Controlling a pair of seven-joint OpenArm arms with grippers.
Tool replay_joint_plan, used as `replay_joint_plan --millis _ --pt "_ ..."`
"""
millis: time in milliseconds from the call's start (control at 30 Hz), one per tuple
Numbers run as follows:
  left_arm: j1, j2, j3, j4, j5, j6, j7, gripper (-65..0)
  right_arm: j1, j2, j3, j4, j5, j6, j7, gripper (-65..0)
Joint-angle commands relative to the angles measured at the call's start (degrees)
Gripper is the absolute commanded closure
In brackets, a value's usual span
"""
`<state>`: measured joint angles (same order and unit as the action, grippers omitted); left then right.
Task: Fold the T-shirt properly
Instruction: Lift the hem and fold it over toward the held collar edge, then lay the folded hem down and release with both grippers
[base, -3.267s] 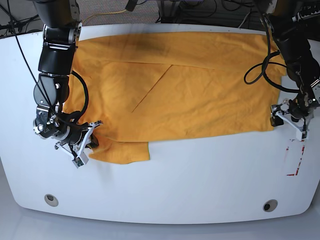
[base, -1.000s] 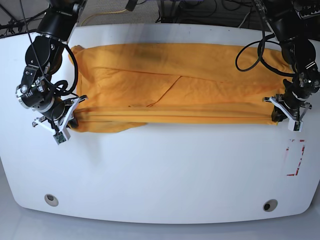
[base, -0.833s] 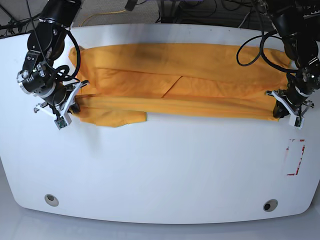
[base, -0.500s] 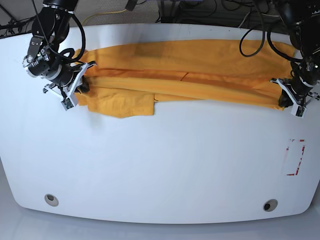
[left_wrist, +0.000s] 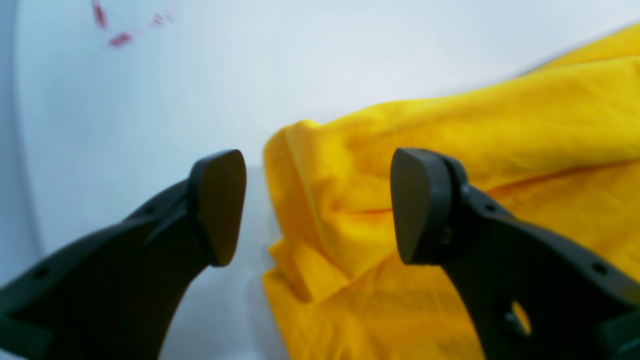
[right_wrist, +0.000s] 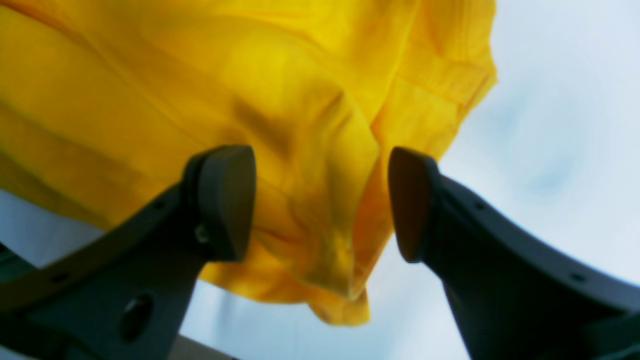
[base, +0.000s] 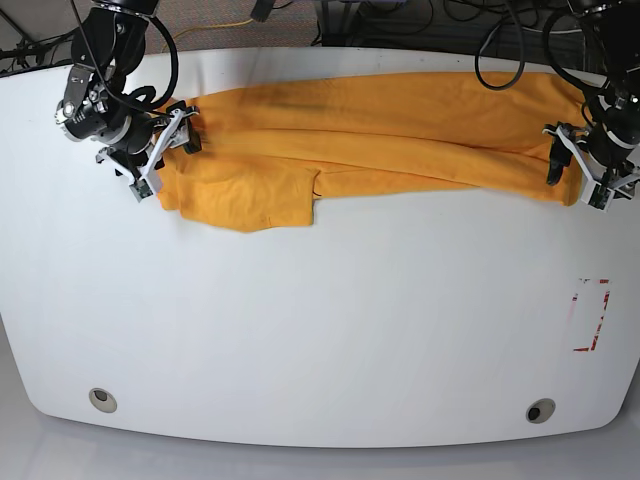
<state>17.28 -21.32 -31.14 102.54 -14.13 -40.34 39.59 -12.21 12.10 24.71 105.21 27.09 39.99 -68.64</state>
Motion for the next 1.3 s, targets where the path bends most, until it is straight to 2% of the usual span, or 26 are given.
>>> replay_joint_plan --millis 0,200,333,400,533,633,700,800,933,1133,1267 --pt "1.23 -1.14 -1.26 4.49 -3.14 0.34 -0.17 -42.2 -1.02 1.05 0.39 4.73 0.82 0.01 0.99 -40.6" --pt "-0.44 -0.70 -6.45 6.78 -9.47 0.34 8.71 -42.2 -1.29 -0.80 0.39 9.65 1.00 0.01 0.99 -40.1" --pt "-2.11 2.46 -6.97 6.78 -8.07 0.34 13.55 -42.1 0.03 -2.56 0.13 9.56 1.00 0.01 0.99 -40.1" --pt "-1.15 4.05 -6.97 6.78 -5.87 0.34 15.31 -42.1 0.47 -4.58 -0.05 9.56 1.00 0.01 0.99 -40.1" --pt "1.67 5.45 -6.54 6.07 -2.18 0.34 15.22 -42.1 3.20 -8.01 -0.14 8.59 0.38 0.01 0.91 -40.1" --pt "3.78 6.42 -6.54 4.40 -1.30 0.34 14.08 -41.9 3.72 -8.80 -0.14 7.19 0.38 0.01 0.91 -40.0" --pt "4.39 6.42 -6.54 1.33 -1.39 0.34 13.64 -41.5 3.81 -8.80 -0.14 5.34 0.38 0.01 0.91 -40.0" --pt "2.81 5.89 -6.18 -3.68 -1.39 0.34 13.55 -37.1 5.39 -8.80 -0.14 0.86 0.38 0.01 0.99 -40.0" --pt "1.23 2.90 -3.02 -8.87 -1.56 0.34 13.55 -33.3 6.01 -8.27 0.21 -3.45 0.29 0.01 1.08 -40.0" --pt "-2.46 2.11 3.31 -13.36 -1.39 0.34 10.21 -33.6 6.01 -4.58 0.21 -11.54 0.29 0.01 7.59 -40.0" --pt "-4.93 2.02 6.74 -15.46 -1.39 0.34 8.19 -33.8 7.24 -0.80 0.30 -18.48 0.29 0.01 10.75 -40.0"
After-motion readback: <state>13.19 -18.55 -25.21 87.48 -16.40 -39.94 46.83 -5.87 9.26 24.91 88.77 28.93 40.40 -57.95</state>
